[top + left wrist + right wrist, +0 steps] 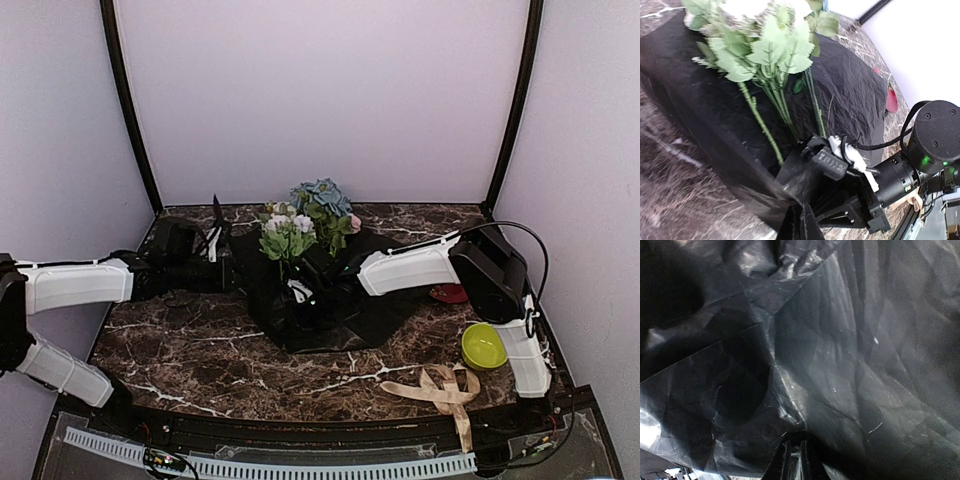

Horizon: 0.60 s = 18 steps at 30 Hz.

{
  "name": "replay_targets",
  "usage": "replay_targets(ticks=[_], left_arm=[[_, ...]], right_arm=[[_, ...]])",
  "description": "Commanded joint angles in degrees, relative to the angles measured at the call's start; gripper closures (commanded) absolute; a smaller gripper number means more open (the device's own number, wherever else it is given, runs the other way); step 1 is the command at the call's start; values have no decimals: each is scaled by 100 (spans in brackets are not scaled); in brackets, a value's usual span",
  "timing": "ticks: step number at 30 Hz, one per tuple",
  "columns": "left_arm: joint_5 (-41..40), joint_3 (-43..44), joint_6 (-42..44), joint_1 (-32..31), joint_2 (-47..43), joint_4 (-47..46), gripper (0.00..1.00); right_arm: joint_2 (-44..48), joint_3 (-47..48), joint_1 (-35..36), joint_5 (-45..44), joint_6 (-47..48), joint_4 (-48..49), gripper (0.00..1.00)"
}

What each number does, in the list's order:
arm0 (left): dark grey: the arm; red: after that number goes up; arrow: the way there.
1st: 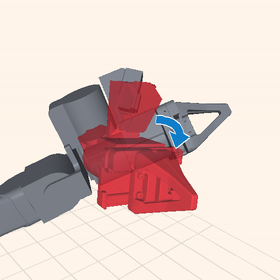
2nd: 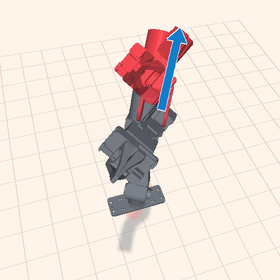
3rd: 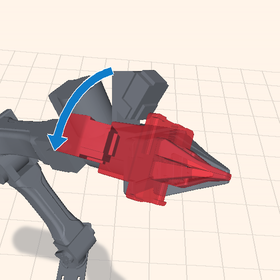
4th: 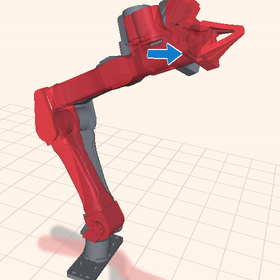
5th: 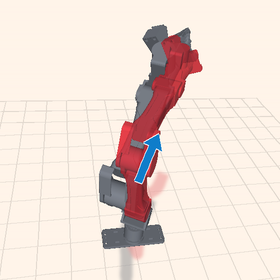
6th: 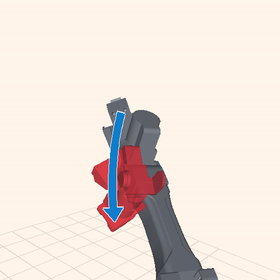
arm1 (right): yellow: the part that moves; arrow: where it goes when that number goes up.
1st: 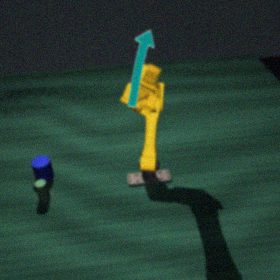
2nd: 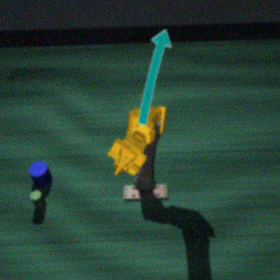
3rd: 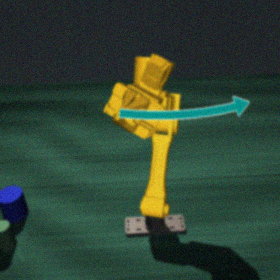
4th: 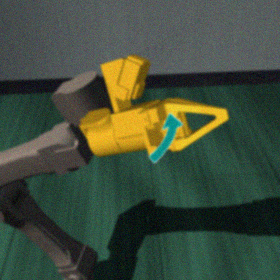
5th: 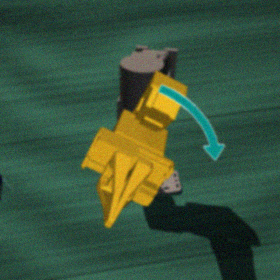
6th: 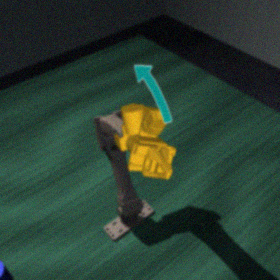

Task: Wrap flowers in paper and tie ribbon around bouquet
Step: Fold the left corner of the flattened wrapping paper at the center of the board.

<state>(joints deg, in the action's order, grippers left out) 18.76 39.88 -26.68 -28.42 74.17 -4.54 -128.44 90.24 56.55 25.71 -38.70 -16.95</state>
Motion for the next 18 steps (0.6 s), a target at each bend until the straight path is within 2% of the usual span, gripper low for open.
replay_targets(ticks=[1, 5, 18], left_arm=[[199, 492, 264, -167, 415, 52, 100], [257, 999, 396, -347, 819, 222, 100], [78, 1491, 607, -617, 1316, 372, 100]], right_arm=[[-3, -156, -39, -17, 45, 166, 91], [215, -304, -48, 88, 12, 494, 91], [1112, -907, -258, 66, -132, 772, 88]])
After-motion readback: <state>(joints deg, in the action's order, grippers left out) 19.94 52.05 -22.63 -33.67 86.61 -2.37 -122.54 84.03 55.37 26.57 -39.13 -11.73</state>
